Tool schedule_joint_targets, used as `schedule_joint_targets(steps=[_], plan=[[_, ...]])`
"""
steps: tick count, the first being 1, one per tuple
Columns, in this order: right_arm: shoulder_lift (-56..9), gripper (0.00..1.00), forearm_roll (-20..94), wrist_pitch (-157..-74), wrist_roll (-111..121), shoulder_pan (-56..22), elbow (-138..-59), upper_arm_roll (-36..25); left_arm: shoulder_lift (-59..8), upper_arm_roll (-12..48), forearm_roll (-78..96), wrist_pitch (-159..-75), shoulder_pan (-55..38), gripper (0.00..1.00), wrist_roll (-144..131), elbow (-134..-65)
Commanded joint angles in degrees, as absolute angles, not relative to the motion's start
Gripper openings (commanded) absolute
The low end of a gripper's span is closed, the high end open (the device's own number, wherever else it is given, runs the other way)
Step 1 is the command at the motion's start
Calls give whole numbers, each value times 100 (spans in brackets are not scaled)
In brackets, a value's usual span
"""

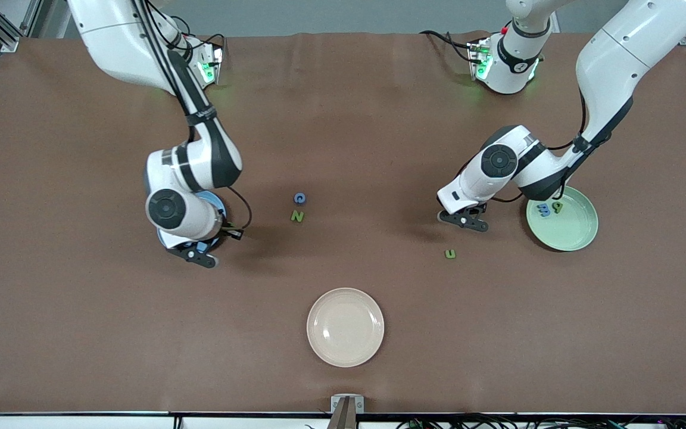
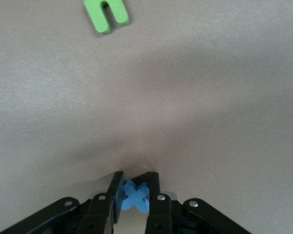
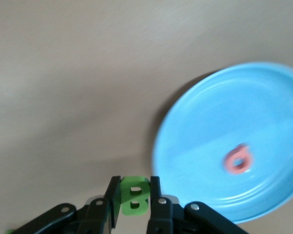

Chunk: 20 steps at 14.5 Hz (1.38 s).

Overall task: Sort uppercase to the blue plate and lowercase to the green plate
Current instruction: 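Place the B on the blue plate while the left gripper places x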

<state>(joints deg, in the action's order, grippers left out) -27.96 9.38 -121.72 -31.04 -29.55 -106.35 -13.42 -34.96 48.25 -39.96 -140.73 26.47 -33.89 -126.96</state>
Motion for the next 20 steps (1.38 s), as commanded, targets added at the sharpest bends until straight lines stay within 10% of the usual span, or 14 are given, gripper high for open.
schedule_joint_targets(steps=[1,7,8,10,15,20], plan=[[-2566,3,686,-12435,-2726,-2910,-11249,-1590,-2964,4869,-4044,-13835,2733,10,-3516,-12709],[-2628,3,694,-13570,-2584,-2777,-11962,-1600,-2892,6046,-4017,-13008,4321,7,-2955,-12524],[-2628,16,694,-13509,-2584,-2777,-11936,-1600,-2892,6116,-4017,-12990,4533,7,-2779,-12533],[-2602,99,712,-13413,-2593,-2725,-11909,-1591,-2883,6143,-4017,-12763,4859,7,-2340,-12525],[-2400,100,1018,-12358,-2890,-2830,-11286,-1503,-2892,6126,-4060,-12604,5676,7,-1224,-12516],[-2496,100,2021,-13015,-3699,-3856,-11250,-1468,-2927,5750,-4139,-12595,6029,7,-291,-12410]])
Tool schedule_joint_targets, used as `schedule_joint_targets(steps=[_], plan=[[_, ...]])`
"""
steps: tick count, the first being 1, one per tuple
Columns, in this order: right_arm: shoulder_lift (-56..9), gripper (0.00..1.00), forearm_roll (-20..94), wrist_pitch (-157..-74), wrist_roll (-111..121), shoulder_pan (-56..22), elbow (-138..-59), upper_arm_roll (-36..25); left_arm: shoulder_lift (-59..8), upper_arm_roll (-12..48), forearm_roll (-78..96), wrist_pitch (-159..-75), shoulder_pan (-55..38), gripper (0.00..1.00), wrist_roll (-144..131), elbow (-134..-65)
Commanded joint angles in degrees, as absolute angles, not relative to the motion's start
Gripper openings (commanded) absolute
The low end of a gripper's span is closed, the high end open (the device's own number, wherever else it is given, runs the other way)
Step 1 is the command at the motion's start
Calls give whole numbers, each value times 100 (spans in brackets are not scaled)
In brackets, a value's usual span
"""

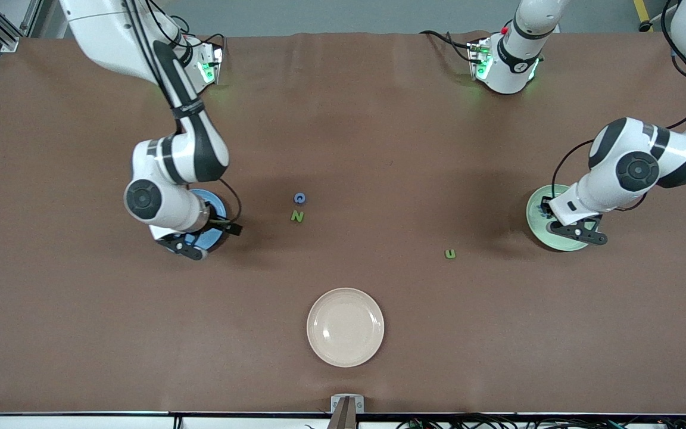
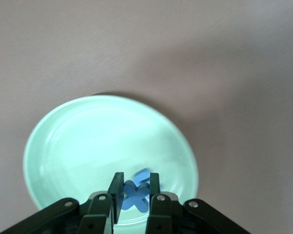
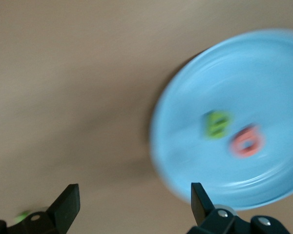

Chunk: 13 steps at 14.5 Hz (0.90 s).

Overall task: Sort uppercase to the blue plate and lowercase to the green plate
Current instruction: 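Place the B on the blue plate while the left gripper places x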

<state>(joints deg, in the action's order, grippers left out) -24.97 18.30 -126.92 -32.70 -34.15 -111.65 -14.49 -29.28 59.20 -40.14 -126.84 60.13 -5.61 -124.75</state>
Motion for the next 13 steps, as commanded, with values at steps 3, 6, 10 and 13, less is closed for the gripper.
schedule_joint_targets(steps=[3,6,10,13], plan=[[-2645,100,1986,-13534,-3648,-4402,-11259,-1459,-3111,5538,-4542,-12604,6029,7,-176,-12340],[-2847,100,1986,-14035,-3656,-4798,-11259,-1459,-3269,5415,-4781,-12638,6029,7,-176,-12270],[-3163,100,1960,-14325,-3569,-5097,-11259,-1468,-3454,5379,-5009,-12656,6029,8,-228,-12270],[-3392,100,1960,-14624,-3577,-5159,-11259,-1468,-3533,5230,-5132,-12674,6021,9,-246,-12270]])
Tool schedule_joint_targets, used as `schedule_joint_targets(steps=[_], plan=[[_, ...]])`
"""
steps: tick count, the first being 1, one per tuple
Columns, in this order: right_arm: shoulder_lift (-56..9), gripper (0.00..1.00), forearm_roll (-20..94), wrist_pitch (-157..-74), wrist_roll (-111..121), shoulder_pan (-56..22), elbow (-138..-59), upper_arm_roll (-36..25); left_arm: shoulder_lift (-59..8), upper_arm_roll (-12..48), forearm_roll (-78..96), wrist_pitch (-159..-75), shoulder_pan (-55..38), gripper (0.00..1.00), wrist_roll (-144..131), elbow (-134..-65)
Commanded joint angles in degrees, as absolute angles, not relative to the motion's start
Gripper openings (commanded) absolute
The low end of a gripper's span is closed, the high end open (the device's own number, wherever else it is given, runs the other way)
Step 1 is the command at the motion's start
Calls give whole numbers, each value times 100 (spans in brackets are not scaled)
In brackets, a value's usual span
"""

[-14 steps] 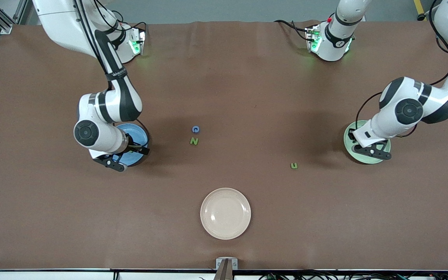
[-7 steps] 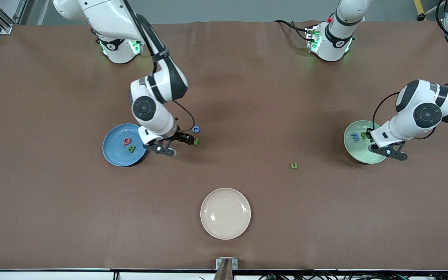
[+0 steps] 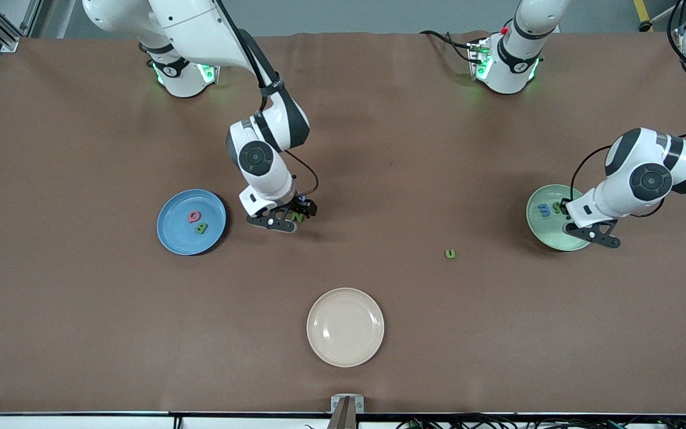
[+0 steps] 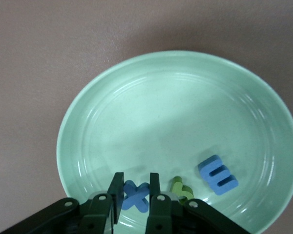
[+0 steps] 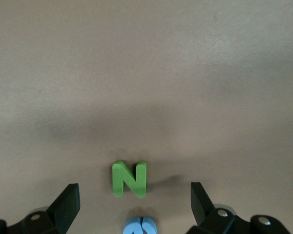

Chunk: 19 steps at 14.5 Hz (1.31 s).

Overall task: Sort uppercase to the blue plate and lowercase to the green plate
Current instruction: 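Grasp the green N letter with the right gripper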

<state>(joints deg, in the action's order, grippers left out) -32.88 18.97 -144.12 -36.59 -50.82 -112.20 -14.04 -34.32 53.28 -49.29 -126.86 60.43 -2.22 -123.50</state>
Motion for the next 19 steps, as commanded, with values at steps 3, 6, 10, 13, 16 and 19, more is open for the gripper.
schedule_joint_targets(steps=[3,6,10,13,16,19], plan=[[-3507,88,1960,-14766,-3586,-5247,-11250,-1468,-3656,5212,-5300,-12674,6021,10,-264,-12270],[-3507,62,1960,-14757,-3586,-5247,-11250,-1468,-3674,5177,-5317,-12674,6021,11,-264,-12270],[-3524,20,1969,-14731,-3621,-5194,-11259,-1468,-3674,5177,-5317,-12674,6021,20,-237,-12270],[-3507,3,1969,-14660,-3587,-5133,-11259,-1494,-3674,5177,-5317,-12674,6021,53,-176,-12226],[-3201,2,1969,-14180,-3289,-4853,-11285,-1529,-3613,5220,-5317,-12630,6012,95,-158,-12182],[-2726,2,1951,-13423,-2568,-4474,-11346,-1695,-3533,5554,-5212,-12498,6020,99,-228,-12173]])
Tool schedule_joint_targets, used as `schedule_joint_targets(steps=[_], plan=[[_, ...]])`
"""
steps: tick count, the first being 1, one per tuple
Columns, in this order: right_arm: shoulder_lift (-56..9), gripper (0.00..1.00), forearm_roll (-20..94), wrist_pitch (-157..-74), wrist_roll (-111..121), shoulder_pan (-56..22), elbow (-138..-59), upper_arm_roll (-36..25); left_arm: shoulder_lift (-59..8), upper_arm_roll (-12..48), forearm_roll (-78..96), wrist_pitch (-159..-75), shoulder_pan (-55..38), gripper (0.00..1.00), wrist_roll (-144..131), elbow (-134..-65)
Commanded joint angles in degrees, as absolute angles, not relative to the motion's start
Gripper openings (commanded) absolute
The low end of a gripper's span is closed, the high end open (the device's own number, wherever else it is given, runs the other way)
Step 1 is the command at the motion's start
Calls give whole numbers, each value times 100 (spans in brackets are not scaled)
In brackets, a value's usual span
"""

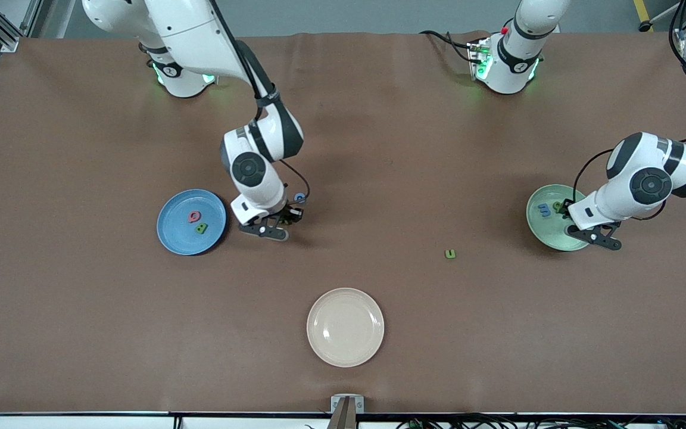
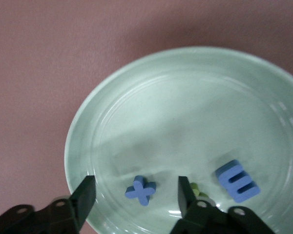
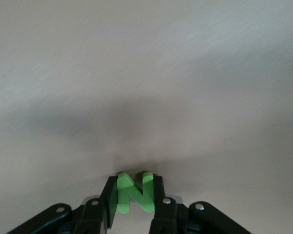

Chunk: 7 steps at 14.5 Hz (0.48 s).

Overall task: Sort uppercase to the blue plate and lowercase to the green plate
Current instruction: 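Grasp the green N letter with the right gripper, then place the N on the blue plate while the left gripper reaches n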

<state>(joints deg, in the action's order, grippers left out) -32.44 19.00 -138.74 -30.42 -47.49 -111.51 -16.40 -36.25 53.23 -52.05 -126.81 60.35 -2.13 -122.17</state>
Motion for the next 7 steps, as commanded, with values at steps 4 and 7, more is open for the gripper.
schedule_joint_targets(steps=[4,7], plan=[[-2277,2,1750,-12483,-1567,-4465,-11434,-2503,-3498,6220,-4598,-12078,6021,99,-719,-11963],[-2031,2,1459,-12322,-969,-4456,-11732,-2882,-3568,6521,-4290,-11795,5732,99,-1465,-11681]])
